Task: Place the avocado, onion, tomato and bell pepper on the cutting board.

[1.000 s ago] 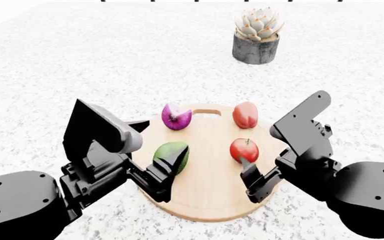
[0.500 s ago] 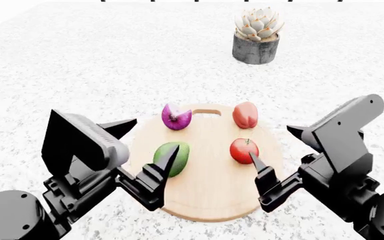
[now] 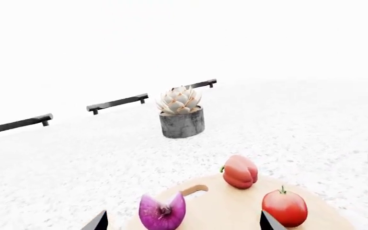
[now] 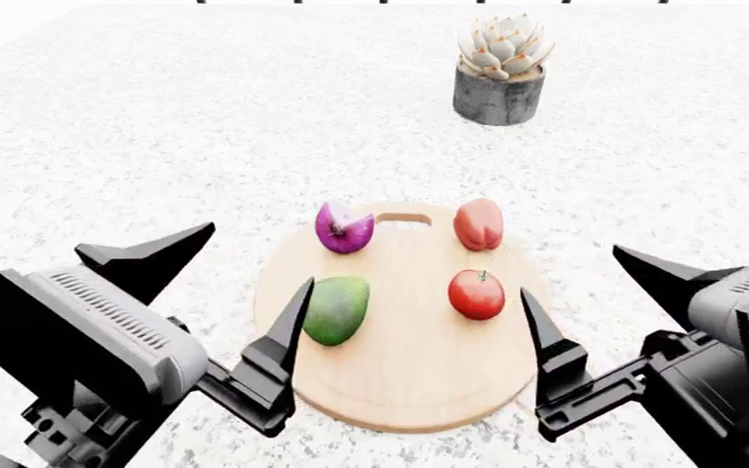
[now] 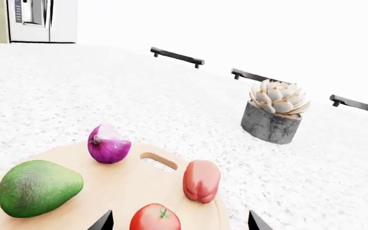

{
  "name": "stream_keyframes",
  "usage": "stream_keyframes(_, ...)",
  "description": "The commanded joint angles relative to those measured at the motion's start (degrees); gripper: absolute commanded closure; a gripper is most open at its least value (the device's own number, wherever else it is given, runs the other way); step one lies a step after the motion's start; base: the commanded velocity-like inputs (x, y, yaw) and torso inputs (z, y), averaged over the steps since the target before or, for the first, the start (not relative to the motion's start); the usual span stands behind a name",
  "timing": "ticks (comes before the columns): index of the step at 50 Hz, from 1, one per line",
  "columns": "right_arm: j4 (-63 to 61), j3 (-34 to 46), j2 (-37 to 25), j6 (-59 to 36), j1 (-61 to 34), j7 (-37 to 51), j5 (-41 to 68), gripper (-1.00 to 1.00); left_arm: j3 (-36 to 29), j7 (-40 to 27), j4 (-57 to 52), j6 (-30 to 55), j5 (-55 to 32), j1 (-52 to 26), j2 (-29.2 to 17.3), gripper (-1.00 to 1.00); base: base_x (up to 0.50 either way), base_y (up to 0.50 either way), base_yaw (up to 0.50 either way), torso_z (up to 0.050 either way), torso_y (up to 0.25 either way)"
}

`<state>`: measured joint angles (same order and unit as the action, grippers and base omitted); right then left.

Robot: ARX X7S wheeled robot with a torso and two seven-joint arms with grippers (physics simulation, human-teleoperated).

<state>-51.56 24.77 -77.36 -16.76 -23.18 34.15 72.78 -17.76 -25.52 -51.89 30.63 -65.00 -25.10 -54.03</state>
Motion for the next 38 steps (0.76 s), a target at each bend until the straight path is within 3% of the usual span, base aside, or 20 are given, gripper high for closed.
stream_keyframes(1, -3.12, -1.6, -4.69, 12.77, 9.98, 3.62, -5.92, -1.0, 3.74, -2.41, -3.98, -5.04, 3.76, 6.81, -2.57, -1.0, 0.0, 0.0, 0.0, 0.0, 0.0)
stream_keyframes(11, -5.05, 0.97, -12.61, 30.22, 18.46, 10.66, -14.06, -1.0, 10.17, -5.69, -7.03, -11.12, 4.69, 13.93, -6.25, -1.0, 0.0, 0.0, 0.0, 0.0, 0.0)
stream_keyframes(13, -6.36, 0.93, -12.62, 30.84, 18.5, 12.19, -14.92, -1.0, 11.07, -7.87, -8.03, -15.42, 4.81, 16.45, -10.08, -1.0, 0.0, 0.0, 0.0, 0.0, 0.0)
stream_keyframes(20, -8.43, -0.35, -12.63, 32.32, 17.45, 14.35, -15.74, -1.0, -0.39, -18.28, -8.08, -38.56, 10.23, 19.48, -29.56, -1.0, 0.0, 0.0, 0.0, 0.0, 0.0)
stream_keyframes(23, -8.43, -0.2, -12.63, 33.38, 17.69, 15.33, -16.67, -1.0, -4.02, -20.06, -8.08, -41.57, 11.35, 17.35, -32.28, -1.0, 0.0, 0.0, 0.0, 0.0, 0.0)
stream_keyframes(38, -8.41, 0.87, -12.63, 35.59, 19.23, 18.02, -19.66, -1.0, -10.24, -20.89, -7.76, -39.82, 10.72, 9.05, -30.7, -1.0, 0.0, 0.0, 0.0, 0.0, 0.0)
